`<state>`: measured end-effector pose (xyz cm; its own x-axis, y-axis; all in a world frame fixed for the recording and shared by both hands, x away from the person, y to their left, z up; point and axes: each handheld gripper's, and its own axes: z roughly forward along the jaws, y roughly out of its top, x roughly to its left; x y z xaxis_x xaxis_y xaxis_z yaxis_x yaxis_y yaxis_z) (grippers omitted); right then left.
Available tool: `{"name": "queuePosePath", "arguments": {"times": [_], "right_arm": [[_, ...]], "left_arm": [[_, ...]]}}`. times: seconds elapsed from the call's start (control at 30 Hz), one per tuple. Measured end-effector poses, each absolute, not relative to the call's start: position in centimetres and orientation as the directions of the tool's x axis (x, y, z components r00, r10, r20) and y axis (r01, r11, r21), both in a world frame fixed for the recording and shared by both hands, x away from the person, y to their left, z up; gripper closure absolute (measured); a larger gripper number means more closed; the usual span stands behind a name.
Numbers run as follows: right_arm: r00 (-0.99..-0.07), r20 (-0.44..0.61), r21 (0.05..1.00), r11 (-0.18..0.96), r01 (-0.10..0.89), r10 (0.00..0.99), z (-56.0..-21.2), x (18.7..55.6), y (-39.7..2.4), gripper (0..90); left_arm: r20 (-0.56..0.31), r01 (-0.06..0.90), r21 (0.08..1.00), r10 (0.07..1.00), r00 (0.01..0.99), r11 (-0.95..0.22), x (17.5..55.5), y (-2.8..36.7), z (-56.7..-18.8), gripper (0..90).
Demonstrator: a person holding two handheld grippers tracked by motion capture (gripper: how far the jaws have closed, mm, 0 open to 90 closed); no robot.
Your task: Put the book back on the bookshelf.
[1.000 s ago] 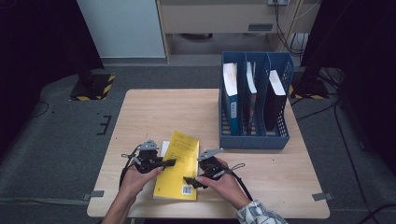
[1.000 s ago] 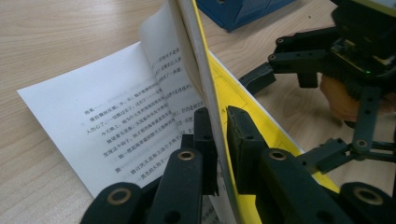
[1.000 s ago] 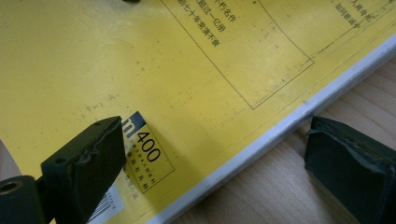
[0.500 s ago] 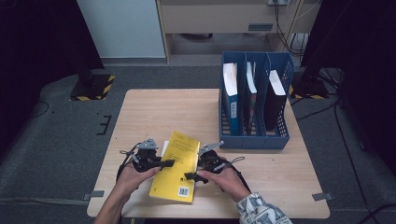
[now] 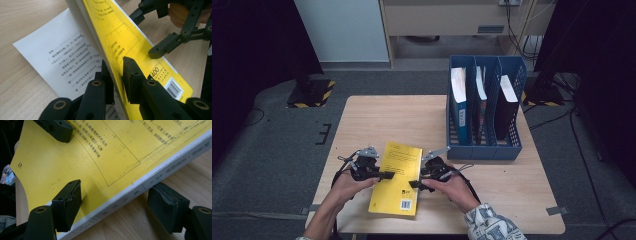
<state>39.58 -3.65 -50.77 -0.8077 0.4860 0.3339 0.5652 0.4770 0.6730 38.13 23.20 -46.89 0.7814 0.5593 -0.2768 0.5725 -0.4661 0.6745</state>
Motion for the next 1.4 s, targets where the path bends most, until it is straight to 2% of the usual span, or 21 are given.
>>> {"name": "queuePosePath", "arguments": {"times": [0.23, 0.5, 1.0, 1.13, 1.4], "right_arm": [[-0.824, 0.282, 0.701, 0.481, 0.527, 0.492, -48.3, 40.0, -3.6, 35.2], [-0.849, 0.234, 0.722, 0.500, 0.478, 0.474, -45.9, 40.4, -3.6, 35.9], [-0.843, 0.265, 0.718, 0.488, 0.497, 0.468, -46.2, 41.9, -3.6, 33.9], [-0.845, 0.259, 0.715, 0.496, 0.494, 0.469, -45.7, 42.4, -3.5, 37.0], [-0.866, 0.146, 0.750, 0.517, 0.412, 0.479, -42.6, 42.9, -3.5, 47.6]], "left_arm": [[-0.244, 0.542, 0.698, 0.556, 0.795, -0.468, 38.3, 23.6, -45.4, 81.4], [-0.242, 0.520, 0.738, 0.551, 0.799, -0.430, 38.3, 24.1, -44.3, 85.7], [-0.235, 0.483, 0.754, 0.505, 0.831, -0.444, 38.2, 23.4, -43.7, 86.7], [-0.207, 0.480, 0.739, 0.520, 0.829, -0.472, 38.8, 23.2, -43.3, 86.0], [-0.137, 0.446, 0.753, 0.548, 0.825, -0.483, 39.8, 22.7, -42.3, 86.1]]}}
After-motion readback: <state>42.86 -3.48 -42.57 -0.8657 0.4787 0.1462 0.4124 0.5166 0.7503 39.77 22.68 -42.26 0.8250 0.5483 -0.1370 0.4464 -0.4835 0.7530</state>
